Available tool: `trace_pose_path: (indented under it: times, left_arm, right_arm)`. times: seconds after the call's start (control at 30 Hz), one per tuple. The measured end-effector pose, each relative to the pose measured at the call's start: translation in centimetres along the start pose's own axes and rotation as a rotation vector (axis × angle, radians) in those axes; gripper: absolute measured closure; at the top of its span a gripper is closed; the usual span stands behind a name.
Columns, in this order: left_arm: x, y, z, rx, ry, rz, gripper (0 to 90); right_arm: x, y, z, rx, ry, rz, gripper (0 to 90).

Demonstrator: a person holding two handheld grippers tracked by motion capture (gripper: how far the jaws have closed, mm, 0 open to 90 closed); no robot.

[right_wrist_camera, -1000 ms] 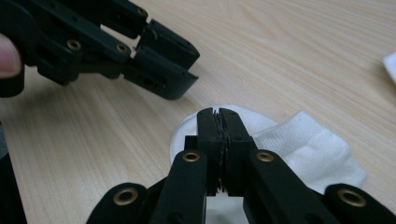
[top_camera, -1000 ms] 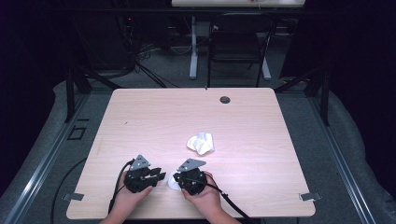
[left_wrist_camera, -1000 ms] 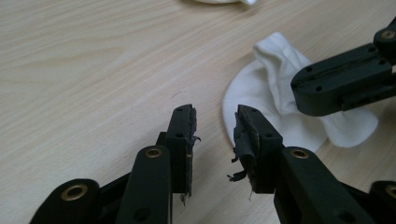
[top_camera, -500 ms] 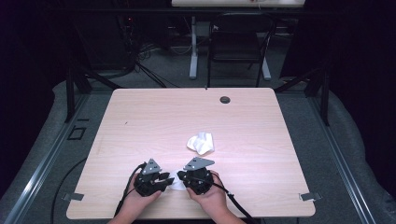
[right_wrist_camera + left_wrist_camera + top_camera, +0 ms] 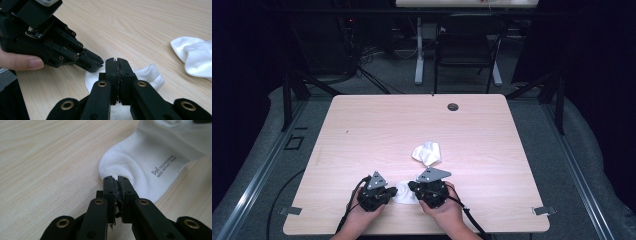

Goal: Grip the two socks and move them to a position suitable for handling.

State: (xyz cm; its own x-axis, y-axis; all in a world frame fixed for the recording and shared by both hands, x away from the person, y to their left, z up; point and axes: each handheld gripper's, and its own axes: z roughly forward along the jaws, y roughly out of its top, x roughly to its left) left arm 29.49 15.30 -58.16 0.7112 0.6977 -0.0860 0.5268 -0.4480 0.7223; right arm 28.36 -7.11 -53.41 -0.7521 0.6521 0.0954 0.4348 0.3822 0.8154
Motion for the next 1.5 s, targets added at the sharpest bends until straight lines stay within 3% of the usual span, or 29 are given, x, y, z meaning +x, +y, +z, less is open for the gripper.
trace_pose_path:
  times: [0.33, 0.53, 1.03, 1.13, 1.33, 1.4, 1.5]
  left_arm:
    - [-0.1, 0.0, 0.0, 0.001, 0.003, -0.020, 86.9]
    - [0.0, 0.0, -0.1, 0.005, -0.004, -0.030, 86.9]
    - [0.0, -0.1, -0.2, 0.010, -0.014, -0.030, 86.9]
    - [0.0, -0.1, -0.2, 0.010, -0.015, -0.032, 86.9]
    - [0.0, -0.1, -0.2, 0.011, -0.017, -0.033, 86.9]
    - [0.0, 0.0, -0.2, 0.011, -0.018, -0.032, 86.9]
    - [0.0, 0.0, -0.2, 0.010, -0.019, -0.034, 86.9]
  right_arm:
    - [-1.9, -1.4, -2.3, 0.003, -0.042, 0.016, 88.7]
    - [-3.0, -2.5, -3.2, 0.020, -0.059, 0.051, 88.7]
    - [-5.6, -5.5, -3.4, 0.160, -0.119, 0.121, 88.5]
    - [-5.9, -5.6, -3.6, 0.142, -0.127, 0.143, 85.1]
    - [-5.5, -4.8, -4.9, 0.020, -0.159, 0.143, 81.3]
    - [-5.3, -4.5, -5.0, -0.010, -0.116, 0.142, 81.3]
    - [-4.8, -4.5, -3.9, 0.019, -0.055, 0.115, 82.2]
